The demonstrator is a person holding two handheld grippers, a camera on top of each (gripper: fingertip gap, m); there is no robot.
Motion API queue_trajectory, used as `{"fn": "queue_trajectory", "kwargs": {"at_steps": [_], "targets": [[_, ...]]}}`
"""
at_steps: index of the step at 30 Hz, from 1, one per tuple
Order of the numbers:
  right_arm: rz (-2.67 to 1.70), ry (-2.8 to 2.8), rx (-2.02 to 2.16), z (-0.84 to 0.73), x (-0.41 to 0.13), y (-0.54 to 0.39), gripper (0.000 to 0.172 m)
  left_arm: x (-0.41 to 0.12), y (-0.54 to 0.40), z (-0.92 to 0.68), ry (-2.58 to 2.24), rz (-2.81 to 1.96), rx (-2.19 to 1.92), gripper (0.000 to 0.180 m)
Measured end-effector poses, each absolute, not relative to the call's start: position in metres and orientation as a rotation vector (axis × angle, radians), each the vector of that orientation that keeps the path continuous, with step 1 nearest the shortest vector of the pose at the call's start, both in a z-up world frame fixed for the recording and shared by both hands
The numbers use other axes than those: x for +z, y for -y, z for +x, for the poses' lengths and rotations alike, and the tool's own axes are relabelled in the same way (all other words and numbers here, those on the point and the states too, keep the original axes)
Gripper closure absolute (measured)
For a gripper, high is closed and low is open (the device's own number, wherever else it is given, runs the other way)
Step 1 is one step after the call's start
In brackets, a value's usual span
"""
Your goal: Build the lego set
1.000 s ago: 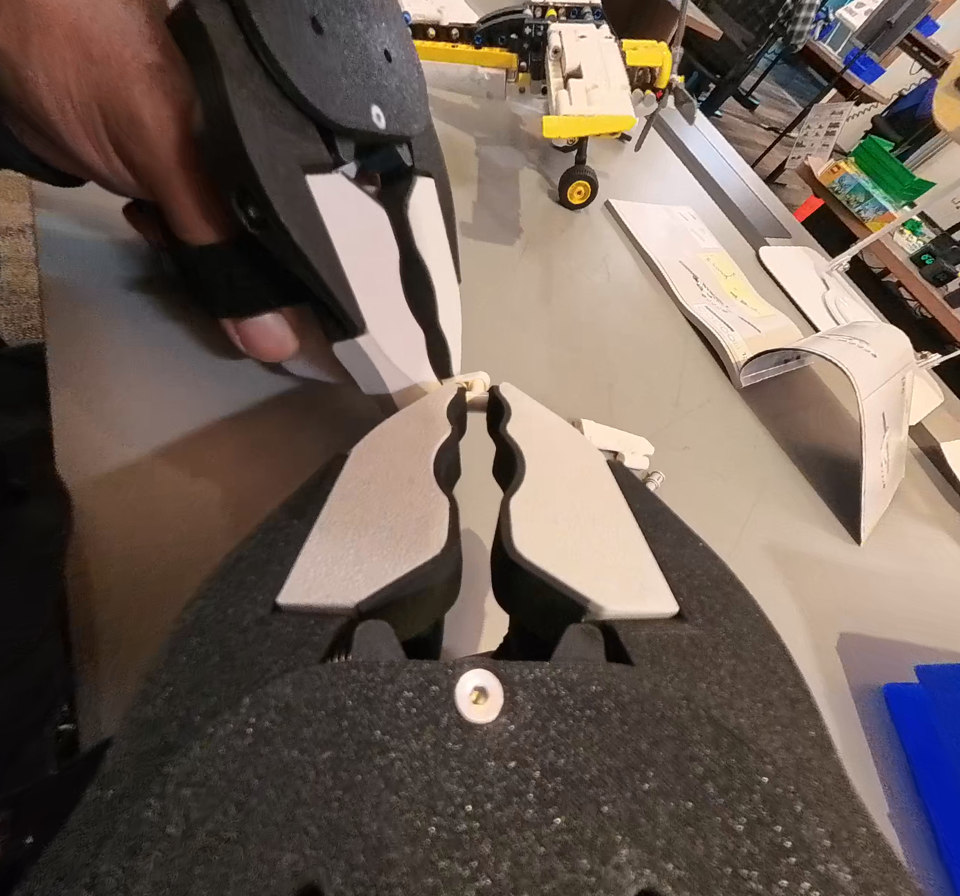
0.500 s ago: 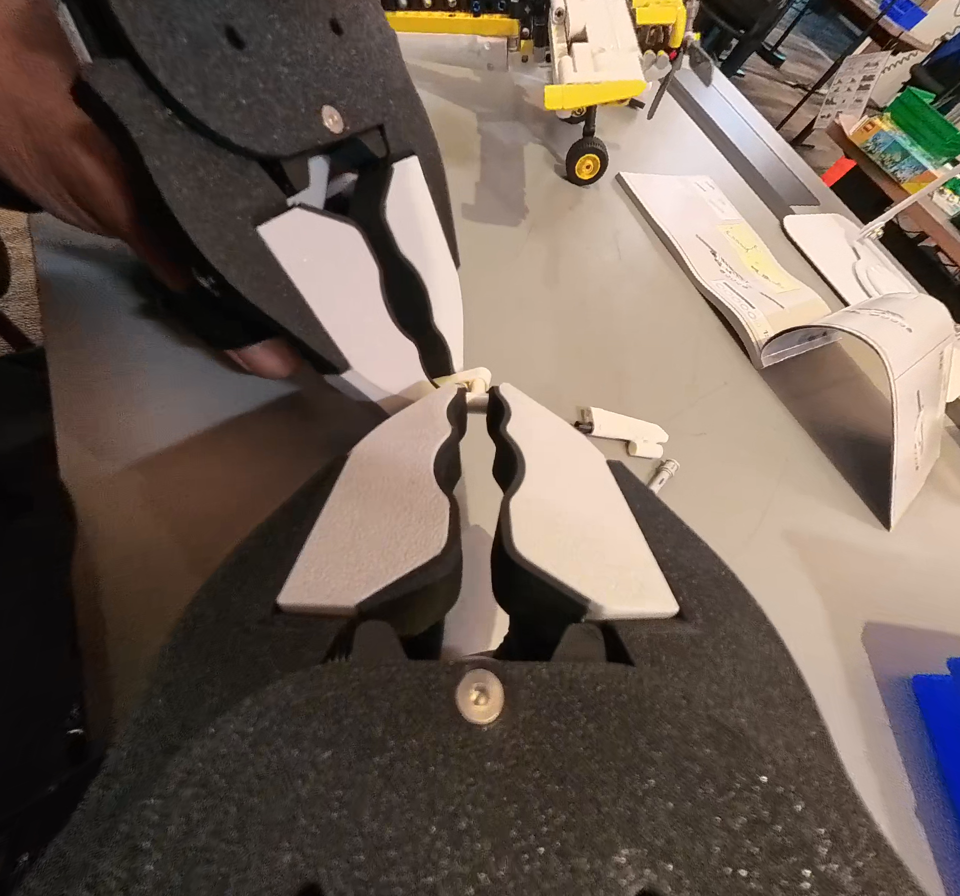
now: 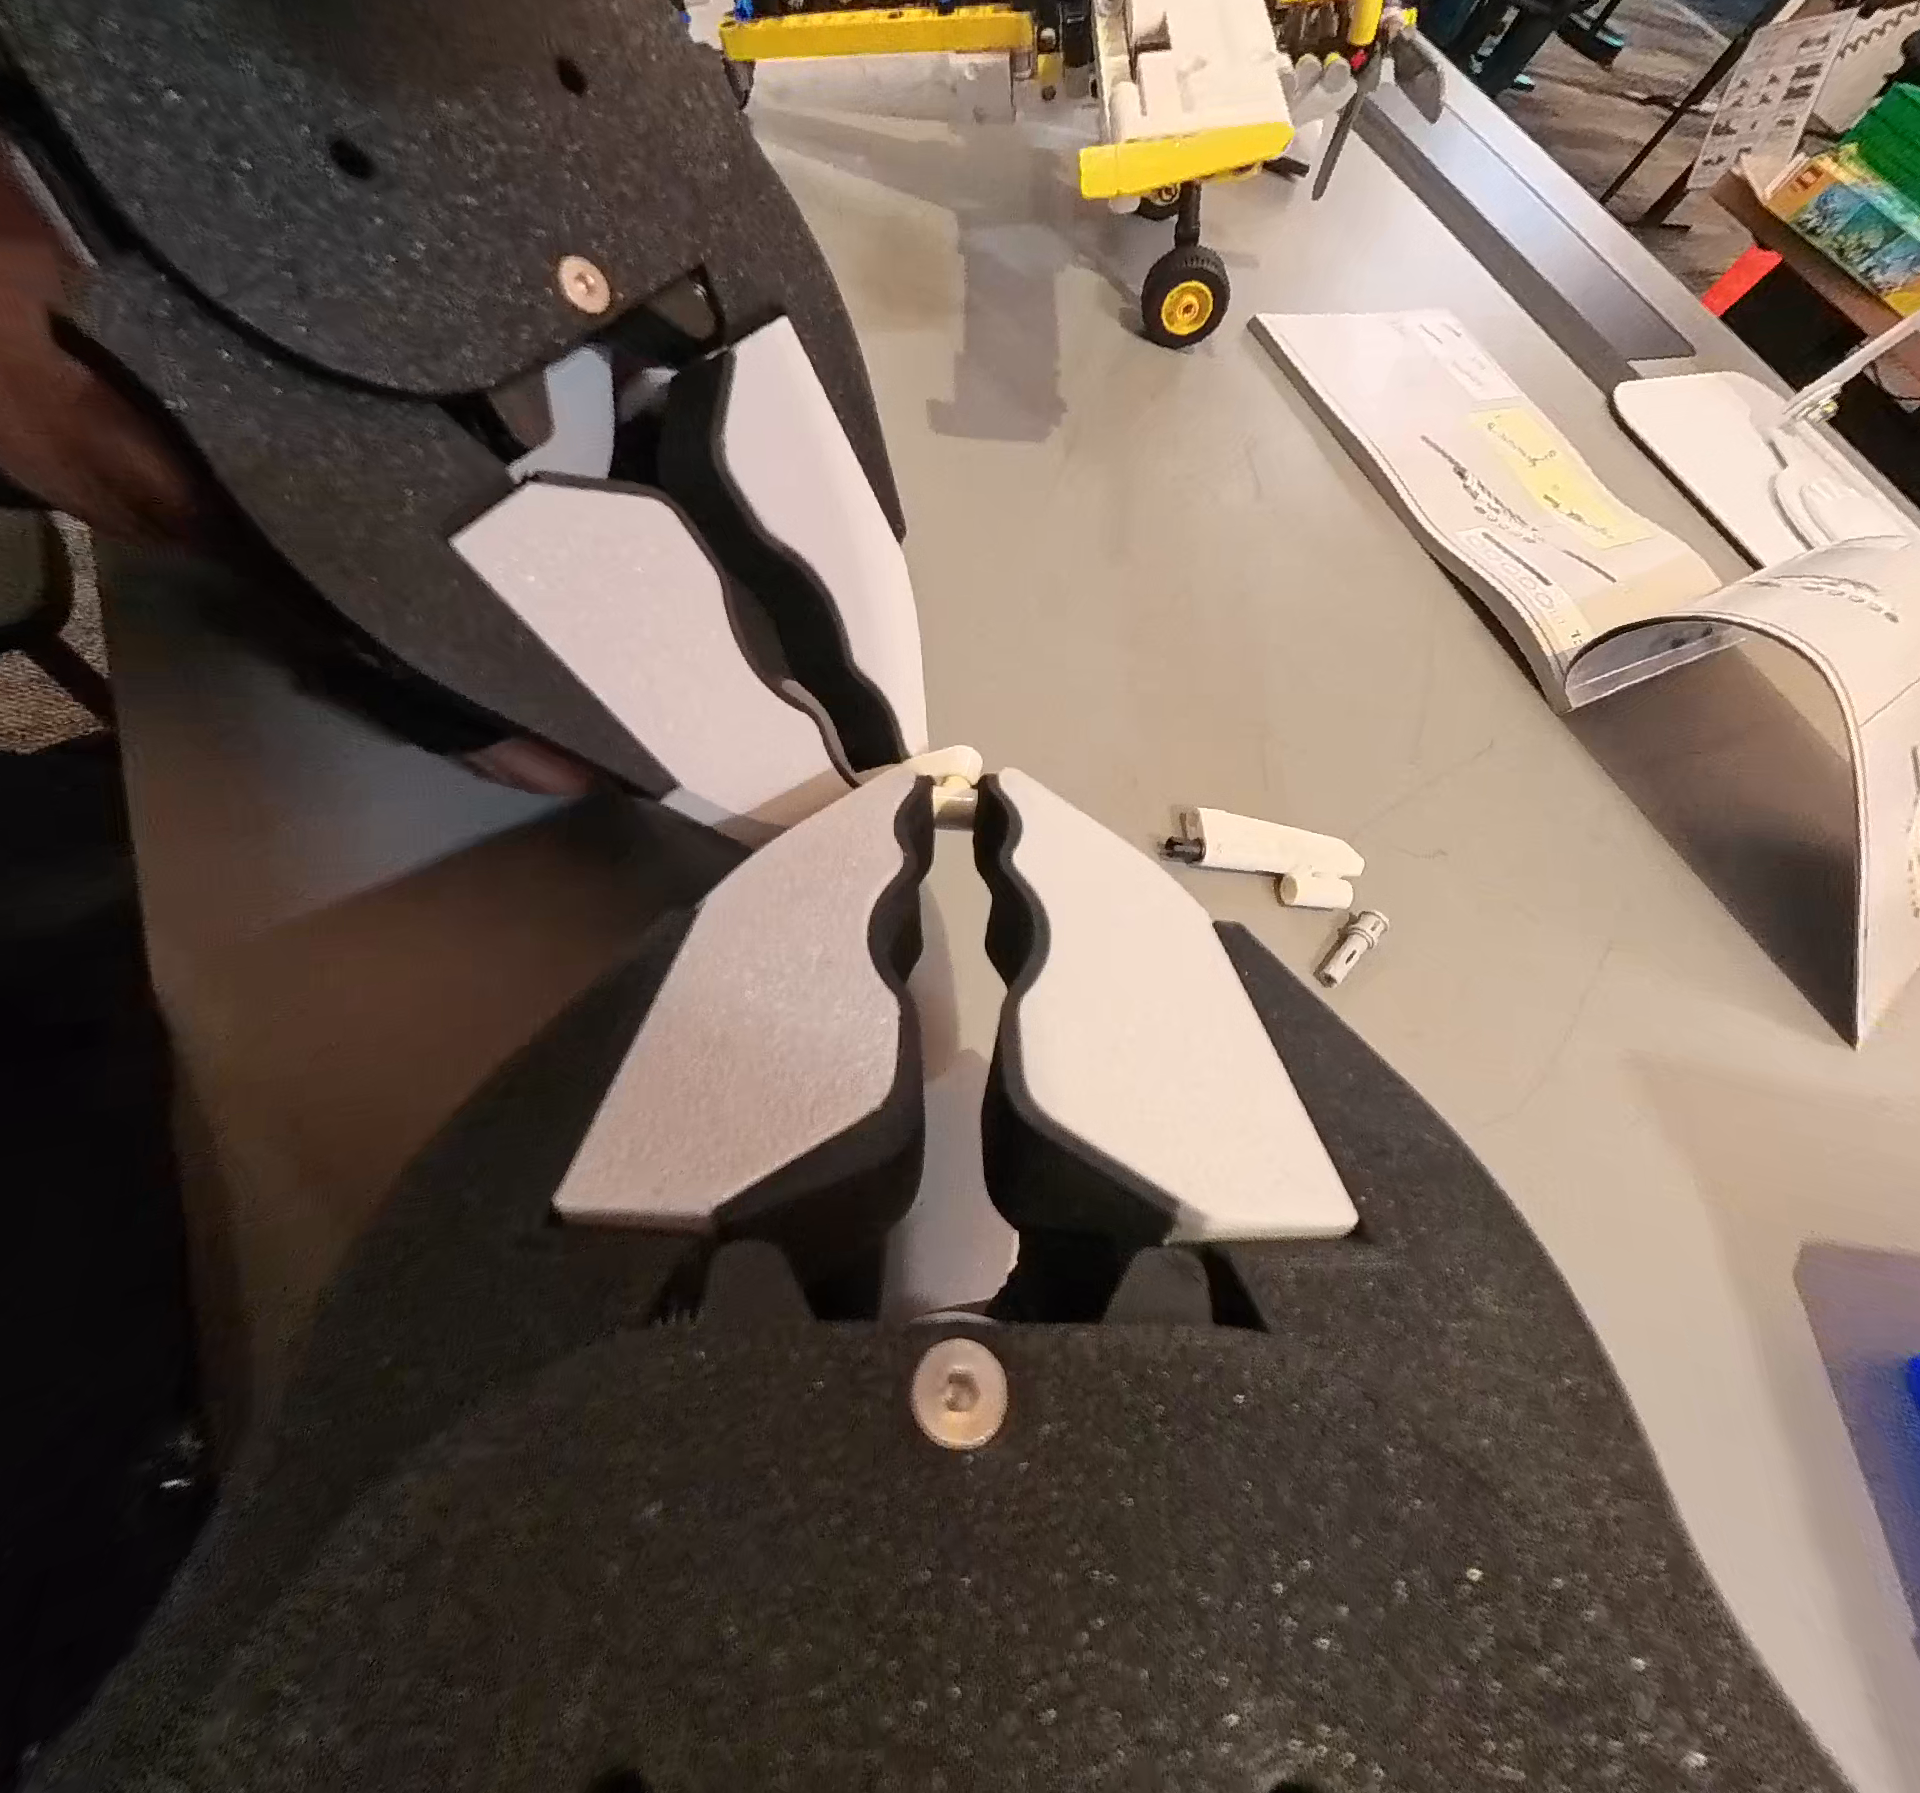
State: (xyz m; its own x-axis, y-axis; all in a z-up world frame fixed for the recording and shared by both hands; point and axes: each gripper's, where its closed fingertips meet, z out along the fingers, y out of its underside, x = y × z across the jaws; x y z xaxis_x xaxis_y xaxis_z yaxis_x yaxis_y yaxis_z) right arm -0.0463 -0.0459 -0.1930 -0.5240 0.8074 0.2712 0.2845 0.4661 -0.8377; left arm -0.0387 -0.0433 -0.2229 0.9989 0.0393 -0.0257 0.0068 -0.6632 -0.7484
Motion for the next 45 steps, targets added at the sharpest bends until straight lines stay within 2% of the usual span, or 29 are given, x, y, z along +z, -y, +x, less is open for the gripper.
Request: {"fn": "queue_trajectory", "kwargs": {"at_steps": [10,16,26,32,34,36,41,45], "targets": [[-0.812,2.058,1.082,-0.048,-0.188,0.046,0.162,-0.217,0.042,-0.038,0.125,-2.257,-0.184,0.171],[-0.745,2.140,1.251,-0.037,-0.181,0.028,0.154,-0.211,0.038,-0.045,0.089,-2.230,-0.256,0.172],[-0.493,2.282,1.431,-0.034,-0.166,0.021,0.140,-0.194,0.017,-0.032,-0.273,-2.186,-0.288,0.172],[-0.432,2.356,1.438,-0.034,-0.171,0.020,0.141,-0.197,0.009,-0.028,-0.365,-2.215,-0.332,0.172],[-0.434,2.364,1.433,-0.035,-0.175,0.019,0.150,-0.198,0.007,-0.027,-0.380,-2.230,-0.342,0.172],[-0.450,2.355,1.447,-0.036,-0.176,0.016,0.153,-0.198,0.004,-0.029,-0.373,-2.239,-0.341,0.172],[-0.665,2.256,1.594,-0.045,-0.168,-0.002,0.153,-0.189,0.000,-0.036,-0.289,-2.173,-0.354,0.156],[-0.983,2.086,1.858,-0.056,-0.149,-0.015,0.152,-0.177,-0.006,-0.050,-0.237,-2.031,-0.194,0.142]]}}
